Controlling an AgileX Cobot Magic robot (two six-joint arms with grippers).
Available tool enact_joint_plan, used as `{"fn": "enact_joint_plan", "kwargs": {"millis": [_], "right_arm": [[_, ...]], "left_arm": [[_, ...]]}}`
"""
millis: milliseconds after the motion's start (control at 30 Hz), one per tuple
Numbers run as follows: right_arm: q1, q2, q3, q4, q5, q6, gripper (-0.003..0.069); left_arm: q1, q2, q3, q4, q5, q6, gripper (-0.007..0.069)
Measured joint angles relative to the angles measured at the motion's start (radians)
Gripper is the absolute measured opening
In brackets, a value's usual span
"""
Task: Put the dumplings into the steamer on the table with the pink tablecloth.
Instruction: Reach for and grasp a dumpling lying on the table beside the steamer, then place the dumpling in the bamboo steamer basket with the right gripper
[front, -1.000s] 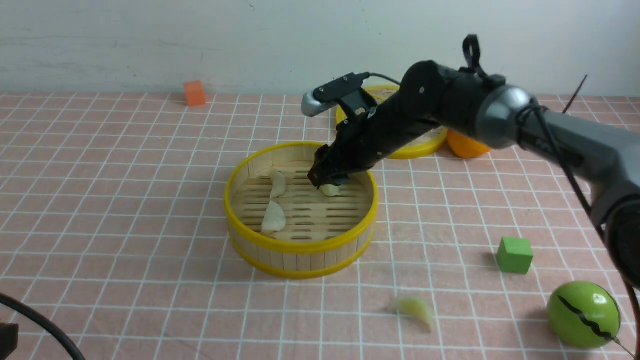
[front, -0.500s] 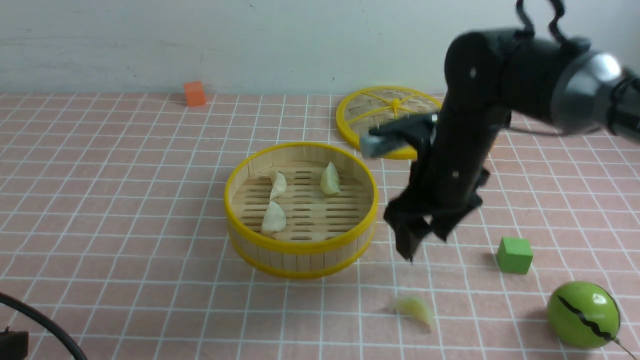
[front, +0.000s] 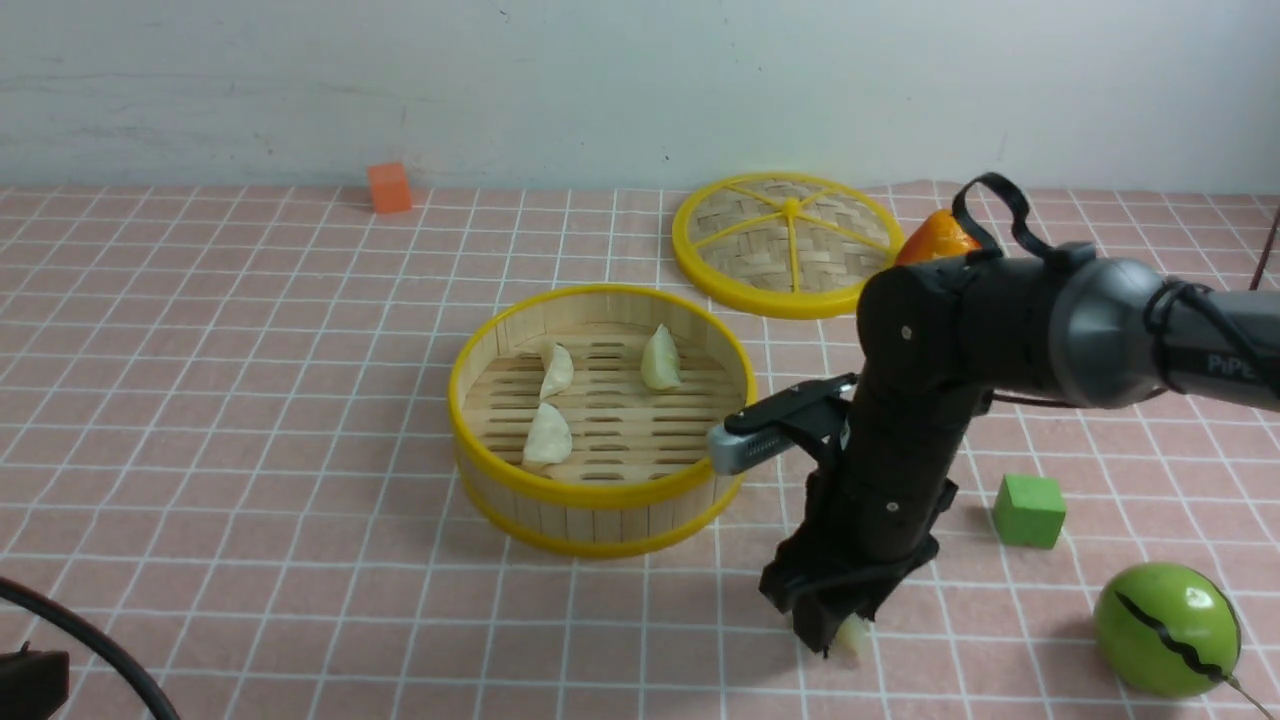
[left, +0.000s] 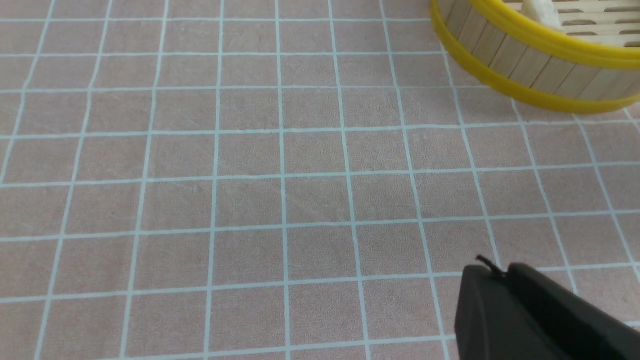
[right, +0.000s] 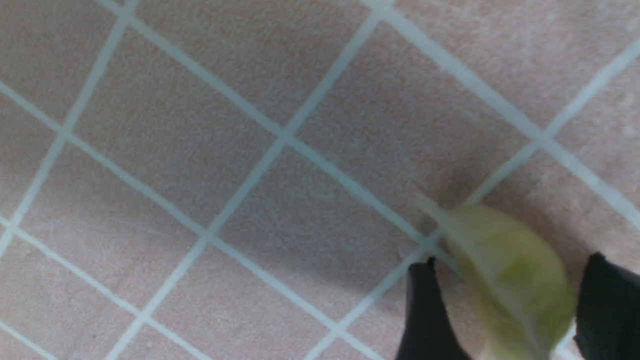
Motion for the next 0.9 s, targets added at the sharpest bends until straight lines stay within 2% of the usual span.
{"fn": "enact_joint_plan", "kwargs": {"millis": [33, 67, 100, 133, 200, 333, 433, 533, 700, 833, 900], "right_arm": [[0.001, 0.001, 0.000, 0.000, -0.004, -0.002, 0.0358], [0.002, 0.001, 0.000, -0.004, -0.007, -0.005, 0.0307], [0.002, 0.001, 0.000, -0.005, -0.008, -0.006, 0.0298], [0.002, 0.000, -0.001, -0.007, -0.007, -0.011, 0.0227], [0.002, -0.007, -0.008, -0.007, 0.011, -0.024, 0.0208], [0.012, -0.059, -0.099, -0.013, 0.104, -0.050, 0.0211], [0.026, -0.102, -0.195, -0.014, 0.111, -0.066, 0.0211], [0.033, -0.114, -0.292, 0.005, 0.026, -0.093, 0.0211], [0.033, -0.007, -0.332, 0.058, -0.269, -0.171, 0.0211], [0.033, 0.099, -0.332, 0.064, -0.322, -0.186, 0.0221], [0.033, 0.135, -0.329, 0.070, -0.322, -0.190, 0.0288]], "left_arm": [[0.000, 0.000, 0.000, 0.000, 0.000, 0.000, 0.0039], [0.000, 0.000, 0.000, 0.000, 0.003, 0.000, 0.0039], [0.000, 0.000, 0.000, 0.000, 0.003, 0.000, 0.0039], [0.000, 0.000, 0.000, 0.000, 0.004, 0.000, 0.0039], [0.000, 0.000, 0.000, 0.001, 0.004, 0.000, 0.0042], [0.000, 0.000, 0.000, 0.011, -0.018, 0.000, 0.0048], [0.000, 0.000, 0.000, 0.025, -0.031, 0.000, 0.0050], [0.000, 0.000, 0.000, 0.032, -0.033, 0.000, 0.0050], [0.000, 0.000, 0.000, 0.035, -0.034, 0.000, 0.0052], [0.000, 0.000, 0.000, 0.035, -0.023, 0.000, 0.0056], [0.000, 0.000, 0.000, 0.035, -0.006, 0.000, 0.0056]]}}
